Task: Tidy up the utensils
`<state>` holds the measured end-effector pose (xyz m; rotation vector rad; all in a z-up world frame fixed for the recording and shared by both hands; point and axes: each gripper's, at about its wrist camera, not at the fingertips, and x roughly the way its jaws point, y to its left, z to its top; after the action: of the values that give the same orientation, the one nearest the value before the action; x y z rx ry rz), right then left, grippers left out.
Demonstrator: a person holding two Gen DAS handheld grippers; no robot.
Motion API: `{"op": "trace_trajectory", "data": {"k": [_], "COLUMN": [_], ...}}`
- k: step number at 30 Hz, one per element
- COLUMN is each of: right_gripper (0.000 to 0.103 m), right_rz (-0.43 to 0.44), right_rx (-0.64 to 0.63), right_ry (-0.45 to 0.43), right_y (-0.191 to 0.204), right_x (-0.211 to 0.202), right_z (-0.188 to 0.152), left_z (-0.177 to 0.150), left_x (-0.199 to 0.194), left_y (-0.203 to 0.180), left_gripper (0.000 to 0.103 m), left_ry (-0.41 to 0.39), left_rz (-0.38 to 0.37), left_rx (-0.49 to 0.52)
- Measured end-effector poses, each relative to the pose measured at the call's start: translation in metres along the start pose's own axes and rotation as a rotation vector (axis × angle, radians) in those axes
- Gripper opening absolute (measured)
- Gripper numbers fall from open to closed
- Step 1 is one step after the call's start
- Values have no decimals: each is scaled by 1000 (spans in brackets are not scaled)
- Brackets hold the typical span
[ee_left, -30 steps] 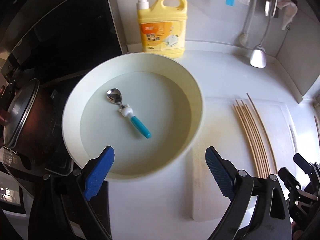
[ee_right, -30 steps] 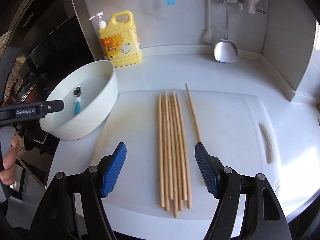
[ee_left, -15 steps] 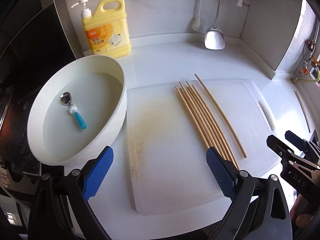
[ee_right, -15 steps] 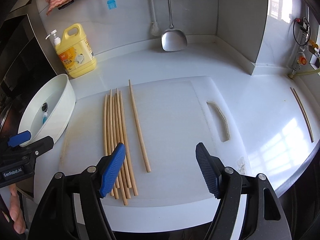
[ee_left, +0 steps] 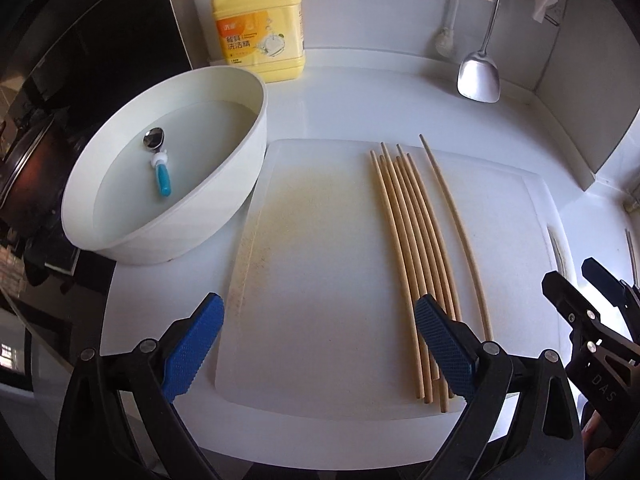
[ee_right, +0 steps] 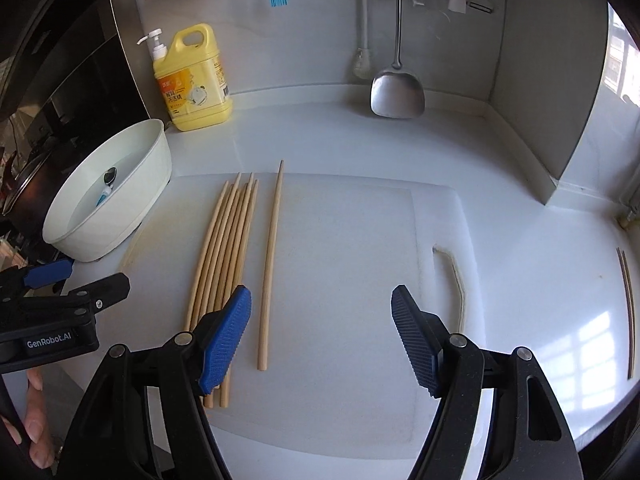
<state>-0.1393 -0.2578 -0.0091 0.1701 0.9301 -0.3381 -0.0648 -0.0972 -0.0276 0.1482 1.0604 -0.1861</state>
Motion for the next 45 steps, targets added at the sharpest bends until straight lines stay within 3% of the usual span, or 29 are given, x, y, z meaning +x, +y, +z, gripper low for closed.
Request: {"op": "trace_trajectory", "data": {"k": [5,15,28,45], "right_gripper": [69,69,69,69], "right_rz": [57,60,19,4], "right_rx": [6,-66,-111,-125], "right_ry": [-5,22,76,81], "right_y": [-12,5,18,5], "right_x": [7,35,72,80], "right_z": [7,8,7,3], "left_z": [-3,-18,-15,-11], "left_x": [-1,28,47,56], "left_y": [-9,-7,-4,-16], "left_gripper": [95,95,95,95], "left_ry": [-31,-14,-40,-45], "left_rz": [67,64,59,57], "left_rx": [-35,-116,-97,-81]}}
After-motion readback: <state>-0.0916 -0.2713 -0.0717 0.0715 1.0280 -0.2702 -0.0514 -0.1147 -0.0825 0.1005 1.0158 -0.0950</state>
